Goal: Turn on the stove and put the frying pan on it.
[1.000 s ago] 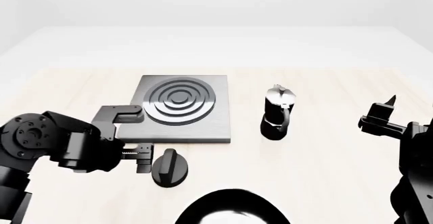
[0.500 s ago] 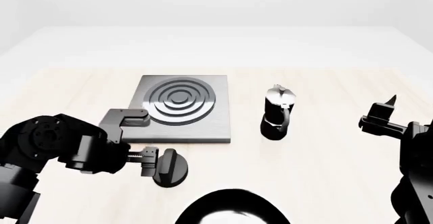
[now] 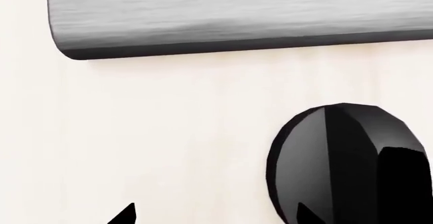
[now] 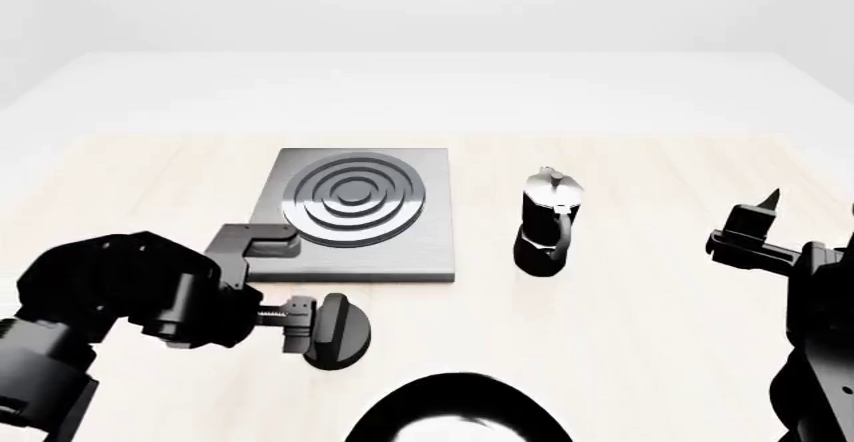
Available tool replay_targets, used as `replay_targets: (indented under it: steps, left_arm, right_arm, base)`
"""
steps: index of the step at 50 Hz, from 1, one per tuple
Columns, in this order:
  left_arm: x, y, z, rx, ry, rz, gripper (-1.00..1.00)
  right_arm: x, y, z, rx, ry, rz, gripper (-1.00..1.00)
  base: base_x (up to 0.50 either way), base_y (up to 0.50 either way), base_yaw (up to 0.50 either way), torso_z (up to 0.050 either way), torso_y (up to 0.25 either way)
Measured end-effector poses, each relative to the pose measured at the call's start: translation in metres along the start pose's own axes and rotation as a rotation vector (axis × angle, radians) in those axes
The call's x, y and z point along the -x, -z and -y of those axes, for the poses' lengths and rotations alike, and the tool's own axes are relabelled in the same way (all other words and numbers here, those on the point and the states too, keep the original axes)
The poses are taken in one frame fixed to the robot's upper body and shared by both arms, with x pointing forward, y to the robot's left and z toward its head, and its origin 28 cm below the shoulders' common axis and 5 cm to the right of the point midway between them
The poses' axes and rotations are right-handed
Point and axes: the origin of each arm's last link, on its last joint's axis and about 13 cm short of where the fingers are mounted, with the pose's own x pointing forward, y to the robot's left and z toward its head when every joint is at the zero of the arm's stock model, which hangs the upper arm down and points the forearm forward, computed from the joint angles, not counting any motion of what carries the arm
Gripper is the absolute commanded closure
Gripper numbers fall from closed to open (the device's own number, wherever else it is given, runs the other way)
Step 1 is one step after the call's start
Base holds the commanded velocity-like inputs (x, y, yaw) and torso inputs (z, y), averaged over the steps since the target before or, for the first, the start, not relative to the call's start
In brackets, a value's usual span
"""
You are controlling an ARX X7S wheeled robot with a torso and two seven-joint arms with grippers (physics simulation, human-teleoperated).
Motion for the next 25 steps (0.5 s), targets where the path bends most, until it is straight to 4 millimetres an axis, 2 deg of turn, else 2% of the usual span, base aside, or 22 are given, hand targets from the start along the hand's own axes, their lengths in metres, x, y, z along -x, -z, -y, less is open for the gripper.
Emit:
replay_targets:
  steps: [25]
  left_arm:
    - [-0.0061, -0.0025, 0.0026, -0.029, 0.01, -0.015, -1.0]
  right_arm:
    - [0.0002, -0.0009, -0.0002, -0.001, -0.005, 0.001, -1.0]
  base:
    - [0.0, 0.0, 0.0, 0.0, 0.0]
